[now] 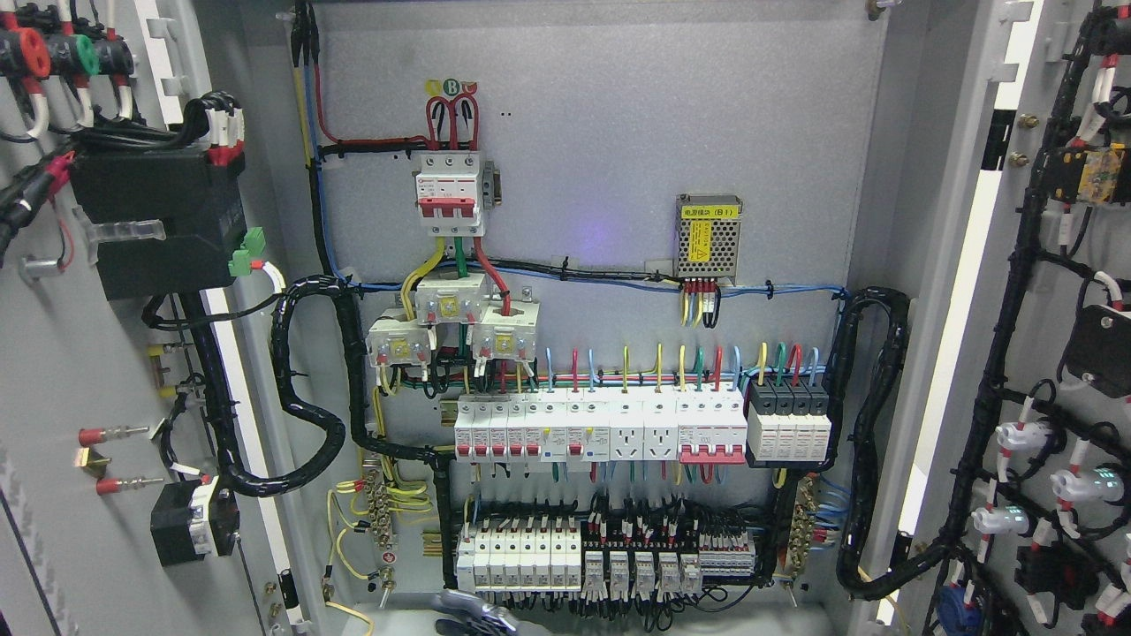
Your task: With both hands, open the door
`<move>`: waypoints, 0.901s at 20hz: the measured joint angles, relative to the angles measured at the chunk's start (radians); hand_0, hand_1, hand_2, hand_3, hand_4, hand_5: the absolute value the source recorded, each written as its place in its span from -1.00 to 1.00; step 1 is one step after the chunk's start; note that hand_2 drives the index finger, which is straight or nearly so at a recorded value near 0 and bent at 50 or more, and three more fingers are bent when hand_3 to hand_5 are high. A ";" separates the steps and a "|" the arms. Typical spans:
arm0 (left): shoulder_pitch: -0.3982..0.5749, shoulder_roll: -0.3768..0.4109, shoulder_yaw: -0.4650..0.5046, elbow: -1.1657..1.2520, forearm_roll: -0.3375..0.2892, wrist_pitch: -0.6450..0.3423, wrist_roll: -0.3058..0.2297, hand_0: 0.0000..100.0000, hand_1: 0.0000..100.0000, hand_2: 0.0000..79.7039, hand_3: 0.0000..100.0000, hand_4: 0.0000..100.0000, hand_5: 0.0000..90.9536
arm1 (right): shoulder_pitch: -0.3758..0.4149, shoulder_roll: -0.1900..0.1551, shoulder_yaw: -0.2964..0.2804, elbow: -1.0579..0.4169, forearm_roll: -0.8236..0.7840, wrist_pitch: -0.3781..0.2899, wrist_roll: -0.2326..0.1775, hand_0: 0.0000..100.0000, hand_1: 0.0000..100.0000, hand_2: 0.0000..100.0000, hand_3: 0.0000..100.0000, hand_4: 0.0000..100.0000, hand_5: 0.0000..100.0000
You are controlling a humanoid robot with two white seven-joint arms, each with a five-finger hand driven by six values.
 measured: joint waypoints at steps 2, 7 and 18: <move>0.051 0.001 -0.014 -0.073 0.001 0.017 0.000 -1.00 -1.00 -1.00 -1.00 -1.00 -1.00 | 0.033 -0.016 -0.021 -0.013 0.000 -0.012 -0.003 -0.24 -1.00 -1.00 -1.00 -1.00 -1.00; 0.160 0.017 -0.058 -0.272 0.039 0.040 0.003 -1.00 -1.00 -1.00 -1.00 -1.00 -1.00 | 0.125 -0.048 -0.071 -0.057 0.001 -0.055 -0.005 -0.24 -1.00 -1.00 -1.00 -1.00 -1.00; 0.407 0.101 -0.192 -0.798 0.147 0.074 -0.001 -1.00 -1.00 -1.00 -1.00 -1.00 -1.00 | 0.293 -0.126 -0.168 -0.140 0.014 -0.233 -0.009 -0.24 -1.00 -1.00 -1.00 -1.00 -1.00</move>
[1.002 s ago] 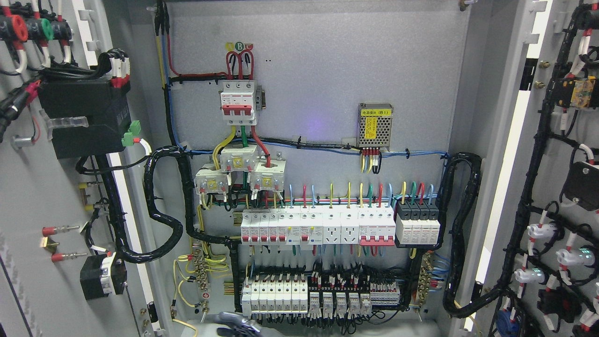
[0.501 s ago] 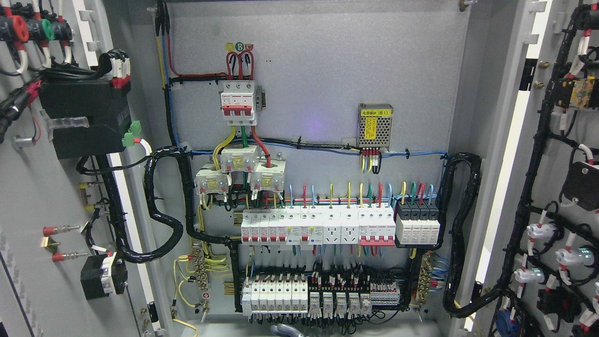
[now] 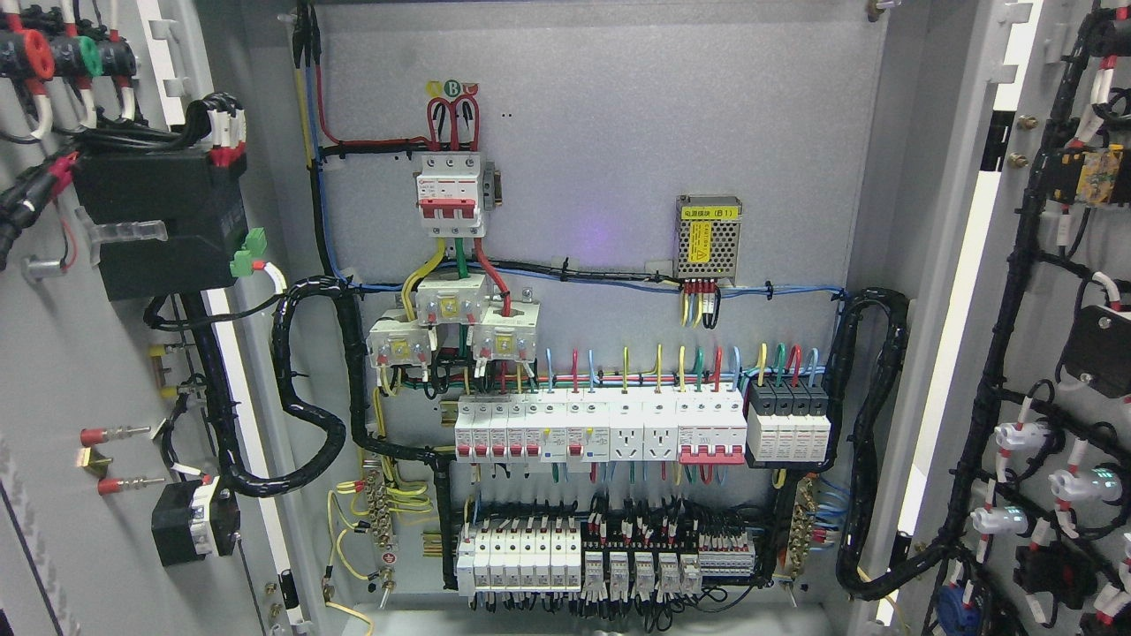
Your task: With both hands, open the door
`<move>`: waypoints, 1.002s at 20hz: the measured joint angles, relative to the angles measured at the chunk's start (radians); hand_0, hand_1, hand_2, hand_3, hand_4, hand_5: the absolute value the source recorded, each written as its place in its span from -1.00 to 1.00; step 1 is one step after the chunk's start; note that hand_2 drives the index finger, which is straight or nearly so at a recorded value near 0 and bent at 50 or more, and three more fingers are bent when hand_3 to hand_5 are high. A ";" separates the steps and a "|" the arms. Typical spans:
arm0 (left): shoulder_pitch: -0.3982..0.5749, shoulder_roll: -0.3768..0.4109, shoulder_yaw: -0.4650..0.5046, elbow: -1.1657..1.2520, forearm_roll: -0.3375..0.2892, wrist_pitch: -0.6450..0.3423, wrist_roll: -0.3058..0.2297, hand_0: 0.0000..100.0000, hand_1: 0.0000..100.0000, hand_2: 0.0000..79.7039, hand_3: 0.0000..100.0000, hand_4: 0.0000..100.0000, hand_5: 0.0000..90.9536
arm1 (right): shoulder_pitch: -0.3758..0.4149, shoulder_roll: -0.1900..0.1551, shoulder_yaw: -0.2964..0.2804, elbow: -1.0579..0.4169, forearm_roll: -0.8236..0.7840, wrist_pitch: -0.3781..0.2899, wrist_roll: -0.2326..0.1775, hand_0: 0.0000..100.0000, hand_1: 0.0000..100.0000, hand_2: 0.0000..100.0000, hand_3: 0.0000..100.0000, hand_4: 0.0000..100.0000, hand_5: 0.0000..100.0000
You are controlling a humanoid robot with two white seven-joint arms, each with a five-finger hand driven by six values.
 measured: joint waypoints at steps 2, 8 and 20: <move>0.043 0.016 -0.020 -0.094 0.007 -0.005 -0.002 -1.00 -1.00 -1.00 -1.00 -1.00 -1.00 | 0.046 -0.016 -0.015 -0.019 0.007 -0.038 -0.001 -0.24 -1.00 -1.00 -1.00 -1.00 -1.00; 0.138 0.057 -0.070 -0.339 0.018 -0.025 -0.020 -1.00 -1.00 -1.00 -1.00 -1.00 -1.00 | 0.183 -0.062 -0.070 -0.085 0.021 -0.140 0.005 -0.24 -1.00 -1.00 -1.00 -1.00 -1.00; 0.213 0.115 -0.108 -0.628 0.026 -0.263 -0.023 -1.00 -1.00 -1.00 -1.00 -1.00 -1.00 | 0.388 -0.130 -0.226 -0.244 0.027 -0.421 0.010 -0.24 -1.00 -1.00 -1.00 -1.00 -1.00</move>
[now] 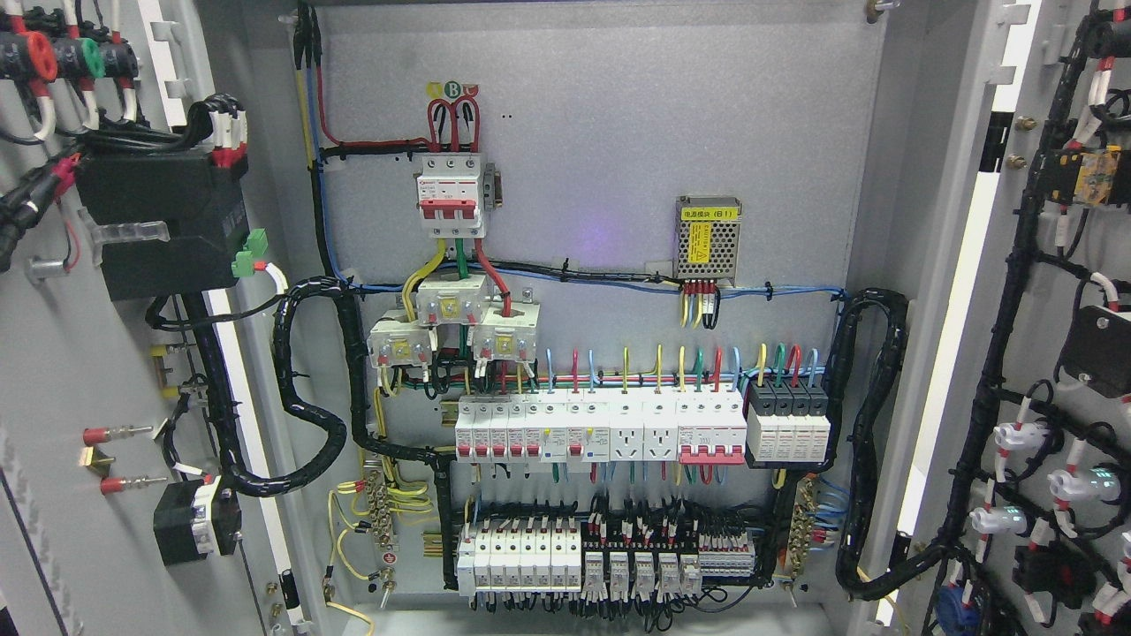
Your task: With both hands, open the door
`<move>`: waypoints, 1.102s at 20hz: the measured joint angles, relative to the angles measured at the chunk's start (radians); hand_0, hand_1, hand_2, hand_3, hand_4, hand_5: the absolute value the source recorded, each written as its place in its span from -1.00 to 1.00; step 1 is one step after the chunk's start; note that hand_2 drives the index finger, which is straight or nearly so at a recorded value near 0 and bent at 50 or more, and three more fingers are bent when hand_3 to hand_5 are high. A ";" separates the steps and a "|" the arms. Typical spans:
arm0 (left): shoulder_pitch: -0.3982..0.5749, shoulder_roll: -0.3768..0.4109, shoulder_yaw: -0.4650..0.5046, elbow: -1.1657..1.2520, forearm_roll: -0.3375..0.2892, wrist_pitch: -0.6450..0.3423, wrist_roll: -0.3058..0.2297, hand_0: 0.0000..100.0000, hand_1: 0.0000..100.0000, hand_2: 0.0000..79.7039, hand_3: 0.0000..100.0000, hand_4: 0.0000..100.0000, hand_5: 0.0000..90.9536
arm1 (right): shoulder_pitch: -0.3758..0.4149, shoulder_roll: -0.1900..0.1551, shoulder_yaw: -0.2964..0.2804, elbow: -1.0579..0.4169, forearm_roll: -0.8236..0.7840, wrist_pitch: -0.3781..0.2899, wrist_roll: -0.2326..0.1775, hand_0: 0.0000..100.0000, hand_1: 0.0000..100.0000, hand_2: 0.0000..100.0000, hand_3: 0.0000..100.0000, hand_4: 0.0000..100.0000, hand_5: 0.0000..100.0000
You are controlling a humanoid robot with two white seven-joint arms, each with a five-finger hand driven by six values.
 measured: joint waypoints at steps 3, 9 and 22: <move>0.006 0.006 0.011 -0.057 0.016 -0.021 -0.001 -1.00 -1.00 -1.00 -1.00 -1.00 -1.00 | 0.020 -0.023 -0.038 -0.029 0.000 -0.018 0.001 -0.24 -1.00 -1.00 -1.00 -1.00 -1.00; 0.002 0.002 0.047 -0.159 0.037 -0.050 0.003 -1.00 -1.00 -1.00 -1.00 -1.00 -1.00 | 0.029 -0.063 -0.093 -0.071 0.001 -0.026 0.004 -0.24 -1.00 -1.00 -1.00 -1.00 -1.00; -0.058 -0.023 0.136 -0.345 0.048 -0.244 0.027 -1.00 -1.00 -1.00 -1.00 -1.00 -1.00 | -0.059 -0.120 -0.156 -0.113 -0.010 0.071 -0.006 -0.24 -1.00 -1.00 -1.00 -1.00 -1.00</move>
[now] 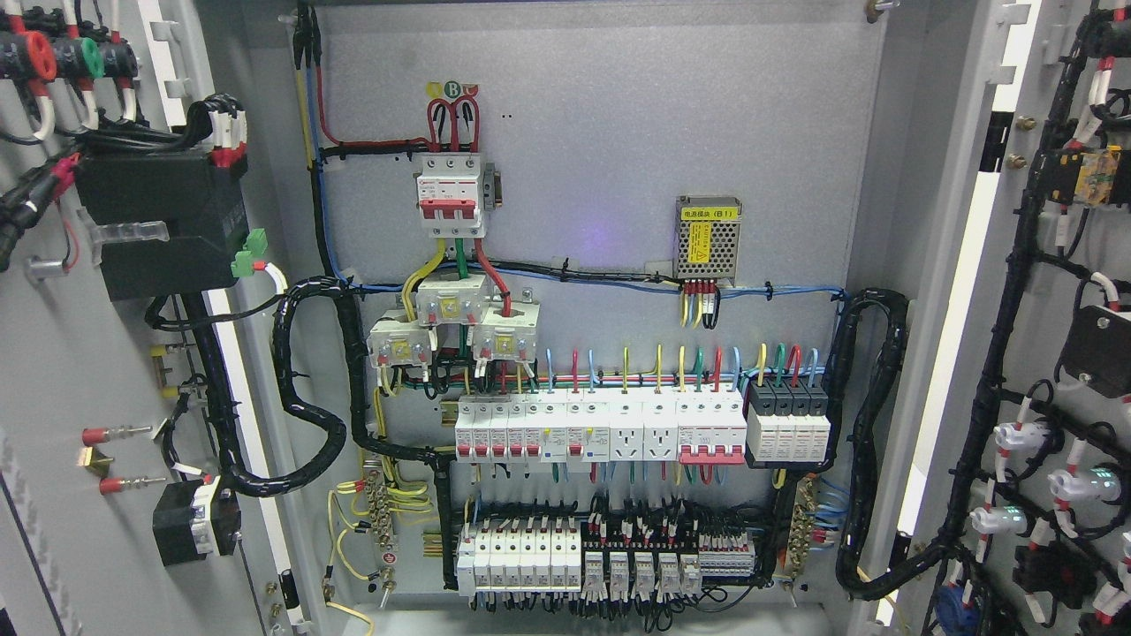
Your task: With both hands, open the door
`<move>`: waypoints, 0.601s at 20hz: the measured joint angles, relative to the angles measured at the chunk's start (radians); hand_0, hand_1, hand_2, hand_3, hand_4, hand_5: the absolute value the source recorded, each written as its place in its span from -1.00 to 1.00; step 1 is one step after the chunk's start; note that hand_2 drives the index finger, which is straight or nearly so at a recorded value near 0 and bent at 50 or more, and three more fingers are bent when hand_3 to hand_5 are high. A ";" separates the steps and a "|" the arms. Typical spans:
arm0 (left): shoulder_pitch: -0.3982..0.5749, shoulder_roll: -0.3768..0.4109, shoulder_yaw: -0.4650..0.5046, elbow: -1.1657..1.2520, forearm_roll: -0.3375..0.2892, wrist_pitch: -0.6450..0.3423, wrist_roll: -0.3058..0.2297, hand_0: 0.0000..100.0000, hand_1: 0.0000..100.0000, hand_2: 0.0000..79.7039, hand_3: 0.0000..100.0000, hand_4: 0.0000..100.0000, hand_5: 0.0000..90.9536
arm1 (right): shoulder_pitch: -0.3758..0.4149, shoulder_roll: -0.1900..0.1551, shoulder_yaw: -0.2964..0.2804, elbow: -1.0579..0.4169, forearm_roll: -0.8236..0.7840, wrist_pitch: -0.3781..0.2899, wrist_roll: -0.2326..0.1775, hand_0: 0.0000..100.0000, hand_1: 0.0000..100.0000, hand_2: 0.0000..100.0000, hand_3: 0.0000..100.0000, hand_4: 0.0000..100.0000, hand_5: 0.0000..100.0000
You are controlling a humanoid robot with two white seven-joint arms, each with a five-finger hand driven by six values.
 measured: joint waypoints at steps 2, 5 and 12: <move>-0.014 -0.003 0.003 -0.018 -0.001 -0.038 0.001 -1.00 -1.00 -1.00 -1.00 -1.00 -1.00 | -0.009 -0.005 -0.007 -0.003 -0.003 0.009 0.000 -0.24 -1.00 -1.00 -1.00 -1.00 -1.00; -0.039 -0.006 0.006 -0.042 -0.003 -0.091 0.001 -1.00 -1.00 -1.00 -1.00 -1.00 -1.00 | -0.024 -0.011 -0.017 -0.005 -0.019 0.033 -0.002 -0.24 -1.00 -1.00 -1.00 -1.00 -1.00; -0.099 -0.016 0.013 -0.079 -0.005 -0.213 0.005 -1.00 -1.00 -1.00 -1.00 -1.00 -1.00 | -0.054 -0.021 -0.038 -0.008 -0.054 0.076 -0.004 -0.24 -1.00 -1.00 -1.00 -1.00 -1.00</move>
